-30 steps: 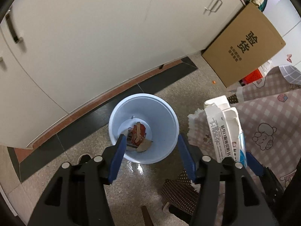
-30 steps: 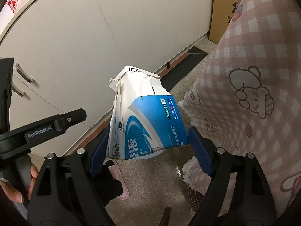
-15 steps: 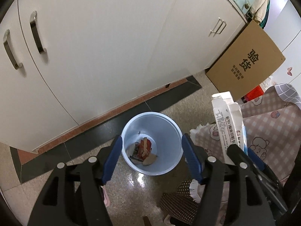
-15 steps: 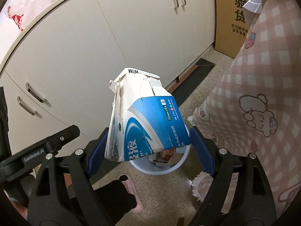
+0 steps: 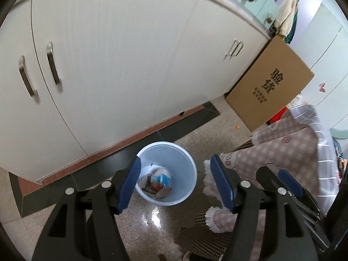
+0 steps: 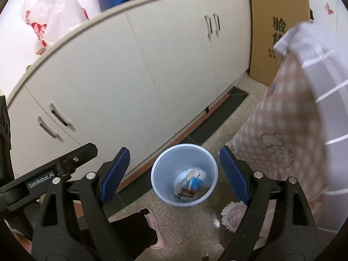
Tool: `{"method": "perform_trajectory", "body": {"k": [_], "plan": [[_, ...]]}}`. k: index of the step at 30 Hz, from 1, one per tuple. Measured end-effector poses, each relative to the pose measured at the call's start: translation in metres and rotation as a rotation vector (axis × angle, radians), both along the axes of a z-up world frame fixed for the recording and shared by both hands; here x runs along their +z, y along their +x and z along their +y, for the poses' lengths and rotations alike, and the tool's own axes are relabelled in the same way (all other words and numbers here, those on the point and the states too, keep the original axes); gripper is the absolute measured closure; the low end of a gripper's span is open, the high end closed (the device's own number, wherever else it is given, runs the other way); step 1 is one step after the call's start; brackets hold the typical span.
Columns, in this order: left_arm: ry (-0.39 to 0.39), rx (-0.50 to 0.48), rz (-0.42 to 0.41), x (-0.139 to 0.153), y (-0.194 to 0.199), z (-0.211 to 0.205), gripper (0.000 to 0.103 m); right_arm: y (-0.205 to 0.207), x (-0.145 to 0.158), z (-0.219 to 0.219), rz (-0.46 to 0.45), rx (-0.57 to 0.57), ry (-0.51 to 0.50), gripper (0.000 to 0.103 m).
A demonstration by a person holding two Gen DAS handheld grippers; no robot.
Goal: Collect trash
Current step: 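Return to the table and grasp the white-red wrapper with the left tool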
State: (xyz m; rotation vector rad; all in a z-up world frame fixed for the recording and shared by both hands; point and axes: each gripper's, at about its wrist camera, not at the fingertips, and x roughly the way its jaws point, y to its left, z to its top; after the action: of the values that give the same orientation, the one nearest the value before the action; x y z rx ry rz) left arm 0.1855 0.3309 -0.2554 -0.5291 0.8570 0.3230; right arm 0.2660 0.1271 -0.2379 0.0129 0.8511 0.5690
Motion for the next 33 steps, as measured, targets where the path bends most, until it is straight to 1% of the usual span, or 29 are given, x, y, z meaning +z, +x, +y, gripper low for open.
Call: {"method": "perform_trajectory", "body": {"k": [3, 6, 9, 12, 15, 18, 19, 21, 23, 26, 28, 31, 33], "plan": [[0.022, 0.001, -0.036, 0.022, -0.009, -0.009, 0.037, -0.014, 0.023, -0.006, -0.04, 0.006, 0.013, 0.02], [0.029, 0.002, -0.087, 0.045, -0.022, -0.018, 0.036, -0.026, 0.045, -0.014, -0.072, 0.01, 0.036, 0.02], [0.047, 0.002, -0.146, 0.075, -0.035, -0.03, 0.035, -0.04, 0.07, -0.024, -0.105, 0.014, 0.061, 0.02], [0.069, -0.013, -0.198, 0.102, -0.043, -0.047, 0.035, -0.054, 0.1, -0.044, -0.164, -0.008, 0.082, 0.02], [0.083, -0.055, -0.248, 0.127, -0.044, -0.073, 0.033, -0.064, 0.123, -0.071, -0.209, -0.041, 0.094, 0.02], [0.106, -0.129, -0.253, 0.14, -0.03, -0.108, 0.033, -0.066, 0.138, -0.108, -0.221, -0.09, 0.109, 0.02], [0.118, -0.168, -0.25, 0.145, -0.023, -0.128, 0.033, -0.066, 0.141, -0.123, -0.228, -0.111, 0.103, 0.02], [0.123, -0.244, -0.24, 0.148, -0.011, -0.158, 0.033, -0.065, 0.147, -0.159, -0.235, -0.163, 0.086, 0.02], [0.121, -0.346, -0.207, 0.146, 0.005, -0.196, 0.033, -0.063, 0.148, -0.19, -0.232, -0.208, 0.06, 0.02], [0.153, -0.475, -0.164, 0.139, 0.028, -0.254, 0.033, -0.057, 0.143, -0.243, -0.218, -0.277, -0.002, 0.02], [0.171, -0.552, -0.137, 0.131, 0.04, -0.292, 0.033, -0.054, 0.137, -0.275, -0.203, -0.327, -0.024, 0.02], [0.202, -0.63, -0.113, 0.12, 0.054, -0.33, 0.033, -0.047, 0.127, -0.323, -0.172, -0.383, -0.042, 0.02], [0.225, -0.653, -0.091, 0.112, 0.059, -0.346, 0.034, -0.044, 0.122, -0.342, -0.166, -0.406, -0.06, 0.02]]}}
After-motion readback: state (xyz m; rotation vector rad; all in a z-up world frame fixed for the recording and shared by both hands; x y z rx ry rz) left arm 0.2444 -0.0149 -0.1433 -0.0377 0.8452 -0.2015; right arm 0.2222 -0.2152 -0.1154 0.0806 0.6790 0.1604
